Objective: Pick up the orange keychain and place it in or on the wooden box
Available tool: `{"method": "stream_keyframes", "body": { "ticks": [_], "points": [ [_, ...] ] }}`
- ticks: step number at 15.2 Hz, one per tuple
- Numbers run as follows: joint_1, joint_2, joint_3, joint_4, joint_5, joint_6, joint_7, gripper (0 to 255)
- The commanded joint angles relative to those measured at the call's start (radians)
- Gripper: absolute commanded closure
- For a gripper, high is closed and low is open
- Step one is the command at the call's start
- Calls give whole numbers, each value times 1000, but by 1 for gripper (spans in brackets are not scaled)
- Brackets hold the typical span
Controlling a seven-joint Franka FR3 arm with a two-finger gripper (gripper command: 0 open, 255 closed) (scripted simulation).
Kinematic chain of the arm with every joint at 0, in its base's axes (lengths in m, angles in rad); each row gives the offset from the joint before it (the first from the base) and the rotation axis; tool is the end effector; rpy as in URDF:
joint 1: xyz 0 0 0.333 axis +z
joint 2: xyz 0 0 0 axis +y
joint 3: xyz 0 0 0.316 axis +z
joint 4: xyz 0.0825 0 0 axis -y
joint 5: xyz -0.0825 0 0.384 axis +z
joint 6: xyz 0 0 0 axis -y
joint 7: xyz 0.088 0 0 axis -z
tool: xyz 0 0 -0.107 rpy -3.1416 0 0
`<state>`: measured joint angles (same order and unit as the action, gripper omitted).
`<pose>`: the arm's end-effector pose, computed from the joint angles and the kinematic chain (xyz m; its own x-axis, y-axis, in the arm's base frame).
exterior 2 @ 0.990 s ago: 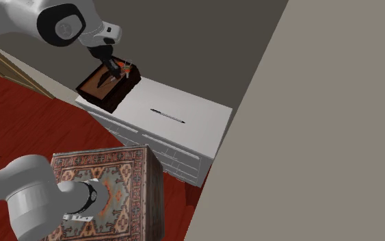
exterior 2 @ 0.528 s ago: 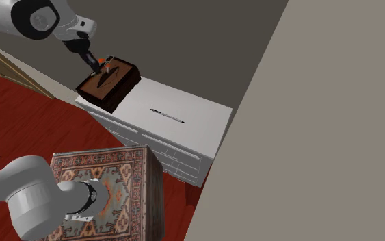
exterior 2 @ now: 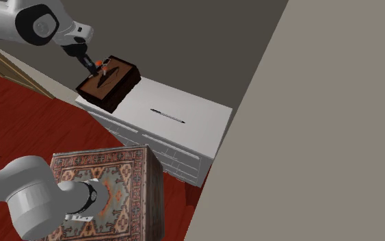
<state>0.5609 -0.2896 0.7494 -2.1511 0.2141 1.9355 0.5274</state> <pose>0.0924 0.4832 0.4876 0.7740 0.6332 0.0033 0.6332 -0.7740 -0.0072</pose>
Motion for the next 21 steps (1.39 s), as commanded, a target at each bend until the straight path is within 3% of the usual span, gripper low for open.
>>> {"method": "stream_keyframes", "body": {
  "ticks": [1,8,16,17,21],
  "points": [
    [1,4,5,-25,1,29,1,255],
    [-3,43,32,-99,-13,137,14,255],
    [-3,43,32,-99,-13,137,14,255],
    [-3,43,32,-100,-13,137,15,0],
    [-3,43,32,-100,-13,137,15,0]
  ]
}}
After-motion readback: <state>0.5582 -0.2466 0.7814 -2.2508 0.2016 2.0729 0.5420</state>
